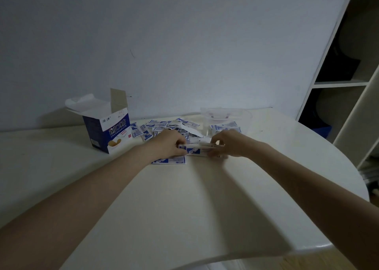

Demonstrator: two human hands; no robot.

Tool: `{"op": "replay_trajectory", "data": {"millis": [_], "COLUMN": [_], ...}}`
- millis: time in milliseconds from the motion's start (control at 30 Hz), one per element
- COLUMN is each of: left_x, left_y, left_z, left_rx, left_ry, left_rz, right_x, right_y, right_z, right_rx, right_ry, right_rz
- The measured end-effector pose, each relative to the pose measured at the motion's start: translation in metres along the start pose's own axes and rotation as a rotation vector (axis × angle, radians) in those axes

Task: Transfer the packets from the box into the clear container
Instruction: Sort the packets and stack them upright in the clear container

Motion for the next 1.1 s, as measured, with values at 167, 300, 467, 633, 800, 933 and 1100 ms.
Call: {"op": "replay_trajectory", "data": {"millis": [167,300,467,633,800,933,1100], "left_x": [-0.002,0.001,-0.001,-0.004,-0.003,-0.004,-0.005], "left_y": [0.0,-0.003,-0.003,0.006,0.003,0.003,0.006], "left_z": [0.012,0.01,0.015,0.009,0.01,0.009,0.008], "left_rx": [0.053,0.103,0.012,-0.098,-0.153,-0.176,-0.204], "left_ry": [0.012,-0.017,-0.065,-0.016,0.018,0.019,-0.057], "left_rz": [0.069,0.126,0.168,0.122,0.1,0.081,0.017], "right_x": [0.001,0.001,0.004,0.006,0.006,0.007,0.008], "right_y": [0.005,0.004,0.005,0.014,0.015,0.012,0.013], "right_z": [-0.009,-0.007,-0.011,-0.01,-0.012,-0.012,-0.012], "right_rx": [-0.027,0.024,0.006,0.091,0.08,0.041,0.011], "right_ry": [-0.038,-0.069,-0.087,-0.19,-0.175,-0.152,-0.139], "right_rz": [-0.01,-0.001,0.1,0.133,0.124,0.13,0.106]}}
Point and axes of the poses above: each hand's wrist, its own x-axis away from the middle knuckle, its own y-axis out of the palm, z = x × y, the point moved 2 cm from there along -x, towards the middle knuckle, and after that the axes turned 12 degrees about -x, right-handed, at the moved point
